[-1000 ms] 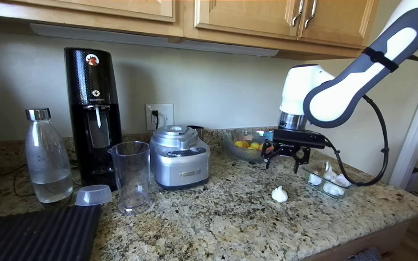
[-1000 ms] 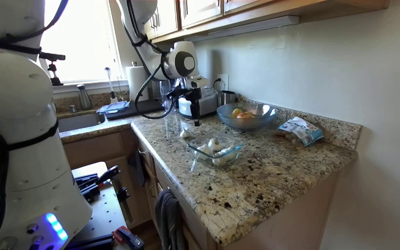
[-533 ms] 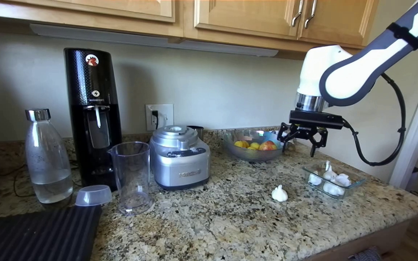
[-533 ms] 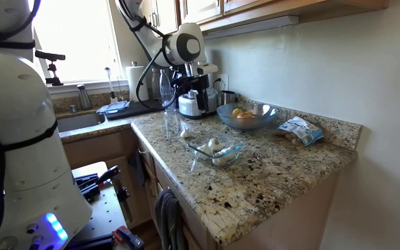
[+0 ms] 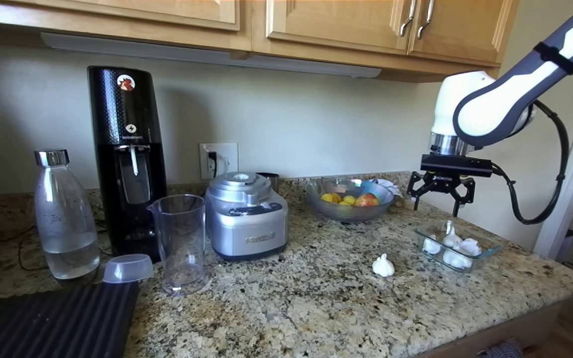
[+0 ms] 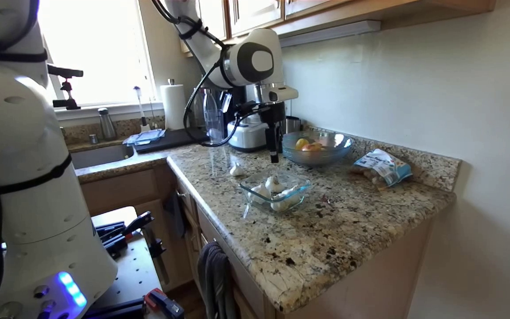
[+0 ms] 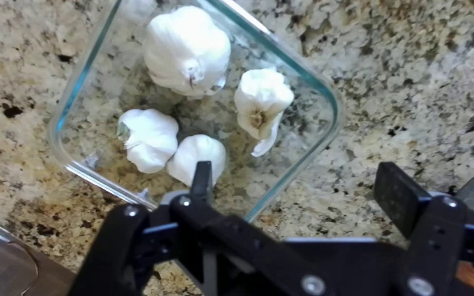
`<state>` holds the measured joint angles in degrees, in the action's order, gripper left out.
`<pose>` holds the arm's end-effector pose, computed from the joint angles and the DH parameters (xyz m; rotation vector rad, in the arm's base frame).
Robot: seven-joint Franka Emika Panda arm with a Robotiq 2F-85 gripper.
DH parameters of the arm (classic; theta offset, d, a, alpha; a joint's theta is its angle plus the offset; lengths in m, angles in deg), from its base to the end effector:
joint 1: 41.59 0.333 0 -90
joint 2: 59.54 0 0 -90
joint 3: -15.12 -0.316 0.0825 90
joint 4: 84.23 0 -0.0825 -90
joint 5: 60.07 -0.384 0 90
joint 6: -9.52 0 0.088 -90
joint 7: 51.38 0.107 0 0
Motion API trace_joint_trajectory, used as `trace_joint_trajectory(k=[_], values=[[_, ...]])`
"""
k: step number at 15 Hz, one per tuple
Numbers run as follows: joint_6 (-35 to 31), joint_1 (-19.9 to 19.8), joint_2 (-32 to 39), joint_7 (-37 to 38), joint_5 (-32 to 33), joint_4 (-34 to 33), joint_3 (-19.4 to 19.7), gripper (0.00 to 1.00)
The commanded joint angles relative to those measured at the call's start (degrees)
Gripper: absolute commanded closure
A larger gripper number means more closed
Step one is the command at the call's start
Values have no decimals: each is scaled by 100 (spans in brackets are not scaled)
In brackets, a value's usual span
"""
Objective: Remove the cloves of garlic from the glass bowl and put it on the counter
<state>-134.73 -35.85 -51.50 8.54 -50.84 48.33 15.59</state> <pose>0.5256 0.0499 0.2887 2.8282 -1.2391 0.1653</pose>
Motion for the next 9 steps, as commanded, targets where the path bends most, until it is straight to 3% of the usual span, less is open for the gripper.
trace_joint_trajectory(k=[1, 9], values=[[90, -235, 67, -571, -369, 121, 81, 0], [227, -399, 416, -1589, -1202, 161, 114, 0]])
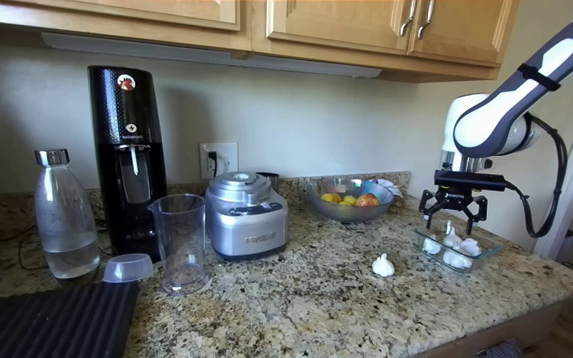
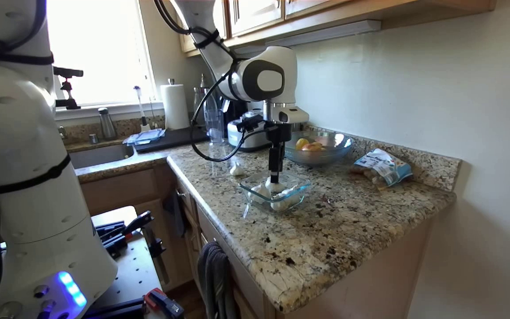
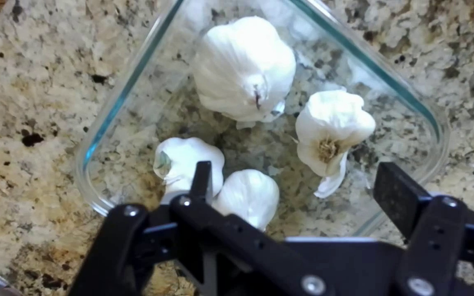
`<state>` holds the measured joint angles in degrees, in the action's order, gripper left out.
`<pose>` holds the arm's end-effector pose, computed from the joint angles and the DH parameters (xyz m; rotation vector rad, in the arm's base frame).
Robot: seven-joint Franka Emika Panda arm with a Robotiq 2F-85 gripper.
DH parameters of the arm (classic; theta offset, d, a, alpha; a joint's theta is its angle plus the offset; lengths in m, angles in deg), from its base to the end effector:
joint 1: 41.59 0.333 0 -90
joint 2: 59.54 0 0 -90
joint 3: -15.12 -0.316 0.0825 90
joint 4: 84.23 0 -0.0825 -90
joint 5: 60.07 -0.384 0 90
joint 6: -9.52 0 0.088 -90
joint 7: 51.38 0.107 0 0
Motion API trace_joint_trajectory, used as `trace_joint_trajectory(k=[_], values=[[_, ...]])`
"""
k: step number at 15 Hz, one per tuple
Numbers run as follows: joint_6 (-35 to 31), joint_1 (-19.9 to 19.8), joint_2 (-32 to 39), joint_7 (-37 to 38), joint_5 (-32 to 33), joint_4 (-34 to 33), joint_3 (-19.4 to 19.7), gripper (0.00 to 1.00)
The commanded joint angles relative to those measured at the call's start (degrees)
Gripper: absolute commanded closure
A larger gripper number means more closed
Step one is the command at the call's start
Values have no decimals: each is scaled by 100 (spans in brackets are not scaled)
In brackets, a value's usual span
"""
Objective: Remove the cloves of garlic from the glass bowl and put it on the counter
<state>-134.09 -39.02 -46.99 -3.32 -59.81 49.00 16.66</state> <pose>0.5172 0.0091 0.2422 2.8615 -1.2379 -0.0481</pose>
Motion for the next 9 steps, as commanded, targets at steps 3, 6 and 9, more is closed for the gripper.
trace_joint_trajectory(k=[3, 6, 9], values=[[22, -117, 49, -763, -664, 150, -17, 0], [-283, -160, 148, -1289, -1086, 230, -62, 0], [-666, -173, 294, -1810, -1499, 263, -94, 0]])
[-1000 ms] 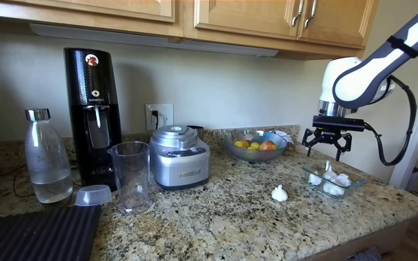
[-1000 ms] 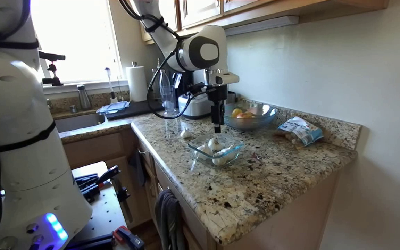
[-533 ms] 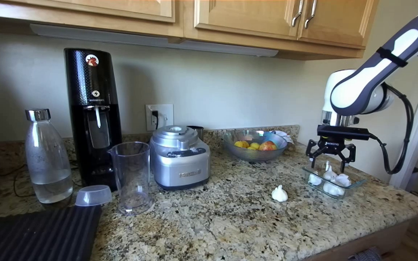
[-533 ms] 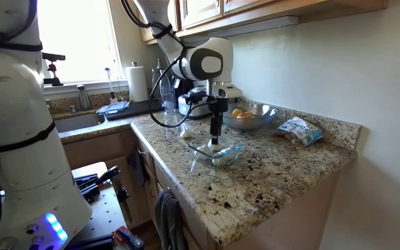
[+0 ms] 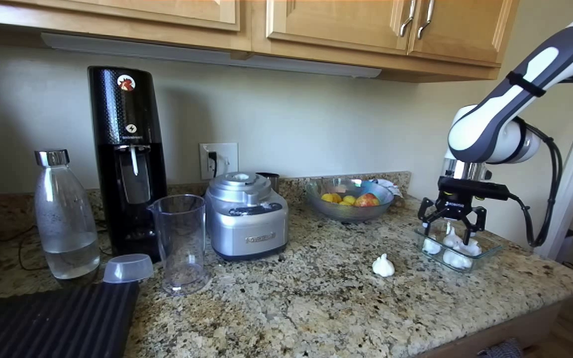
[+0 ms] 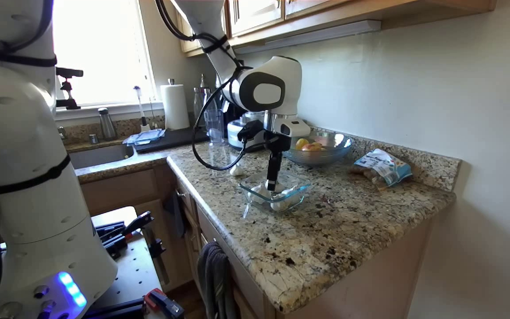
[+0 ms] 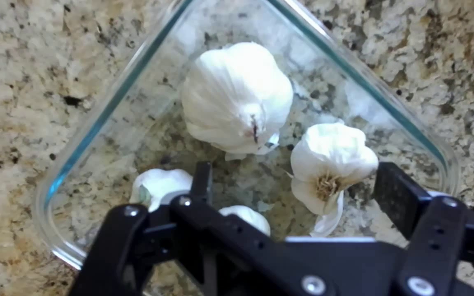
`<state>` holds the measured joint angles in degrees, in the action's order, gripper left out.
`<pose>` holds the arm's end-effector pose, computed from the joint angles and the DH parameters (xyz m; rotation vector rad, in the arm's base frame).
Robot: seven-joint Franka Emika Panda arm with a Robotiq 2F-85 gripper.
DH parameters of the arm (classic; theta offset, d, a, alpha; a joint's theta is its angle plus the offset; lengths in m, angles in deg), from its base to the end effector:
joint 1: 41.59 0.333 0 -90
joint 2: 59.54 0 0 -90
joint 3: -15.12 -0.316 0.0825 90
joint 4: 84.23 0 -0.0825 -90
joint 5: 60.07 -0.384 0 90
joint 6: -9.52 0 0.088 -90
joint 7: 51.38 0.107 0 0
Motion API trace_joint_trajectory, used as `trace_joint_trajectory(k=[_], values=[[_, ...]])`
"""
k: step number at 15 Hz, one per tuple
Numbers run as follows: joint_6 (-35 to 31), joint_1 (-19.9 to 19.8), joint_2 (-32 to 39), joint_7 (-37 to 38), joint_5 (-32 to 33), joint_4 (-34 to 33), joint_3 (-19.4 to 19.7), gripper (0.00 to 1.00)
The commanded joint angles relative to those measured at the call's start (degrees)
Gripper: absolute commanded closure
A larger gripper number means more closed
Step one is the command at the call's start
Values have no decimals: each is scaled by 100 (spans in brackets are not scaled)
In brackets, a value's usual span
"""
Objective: Remove the cloves of garlic from the glass bowl and put it on the counter
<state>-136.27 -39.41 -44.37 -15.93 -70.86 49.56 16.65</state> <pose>0.5128 0.0031 0.2182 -2.8444 1.1450 0.1244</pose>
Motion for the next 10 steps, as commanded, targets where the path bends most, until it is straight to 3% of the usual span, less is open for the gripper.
trace_joint_trajectory(k=[1, 6, 10], values=[[-633, -119, 72, -703, -486, 237, -94, 0], [-1177, -1, 207, -960, -483, 346, -18, 0], [-1076, -78, 103, -1095, -636, 393, -97, 3]])
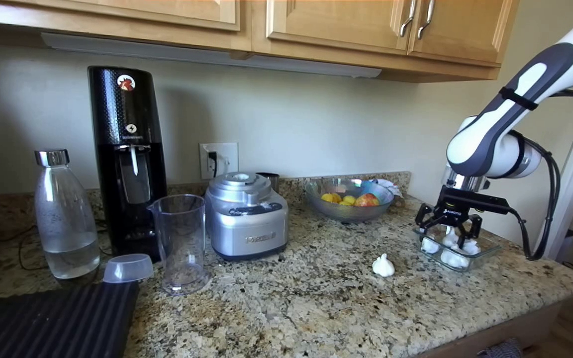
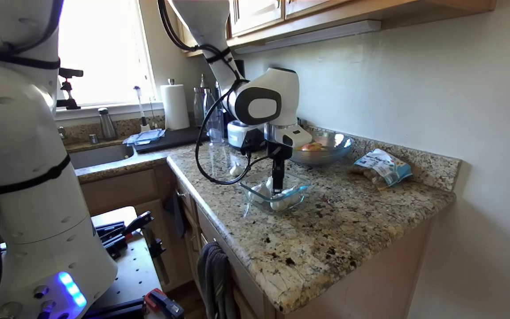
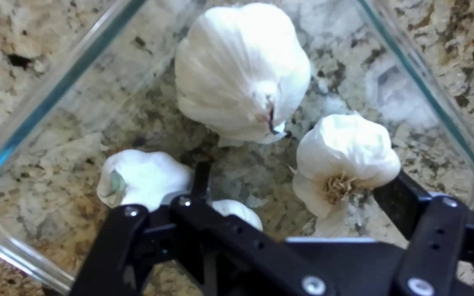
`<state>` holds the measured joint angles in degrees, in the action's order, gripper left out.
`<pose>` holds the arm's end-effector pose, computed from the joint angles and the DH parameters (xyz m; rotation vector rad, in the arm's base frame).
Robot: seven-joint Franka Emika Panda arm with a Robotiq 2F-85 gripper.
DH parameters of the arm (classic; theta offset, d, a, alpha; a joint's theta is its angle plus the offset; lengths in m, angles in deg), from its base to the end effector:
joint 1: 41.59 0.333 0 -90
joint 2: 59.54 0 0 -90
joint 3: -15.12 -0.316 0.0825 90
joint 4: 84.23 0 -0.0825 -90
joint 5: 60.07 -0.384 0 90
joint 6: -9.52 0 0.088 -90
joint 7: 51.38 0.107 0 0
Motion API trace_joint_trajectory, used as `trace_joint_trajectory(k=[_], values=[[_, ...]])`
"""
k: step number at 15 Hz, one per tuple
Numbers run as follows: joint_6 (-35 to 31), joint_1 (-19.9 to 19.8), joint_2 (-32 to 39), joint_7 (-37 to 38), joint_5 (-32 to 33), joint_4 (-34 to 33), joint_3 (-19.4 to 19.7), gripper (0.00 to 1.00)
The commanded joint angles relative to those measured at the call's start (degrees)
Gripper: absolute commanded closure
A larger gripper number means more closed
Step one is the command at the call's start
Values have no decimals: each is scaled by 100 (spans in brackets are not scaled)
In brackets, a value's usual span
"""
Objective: Remove the cloves of garlic from the glass bowl and put it on the counter
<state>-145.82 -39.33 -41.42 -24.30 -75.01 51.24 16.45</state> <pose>0.5116 -0.0012 0.1958 -2.8532 1.0264 -0.0073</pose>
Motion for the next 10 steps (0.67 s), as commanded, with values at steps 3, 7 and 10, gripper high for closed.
trace_joint_trajectory(k=[3, 7, 10], values=[[-104, -86, -240, -287, -340, 249, -120, 30], [-8, -98, -242, -325, -491, 222, -146, 58], [30, -87, -233, -290, -538, 208, -129, 77]])
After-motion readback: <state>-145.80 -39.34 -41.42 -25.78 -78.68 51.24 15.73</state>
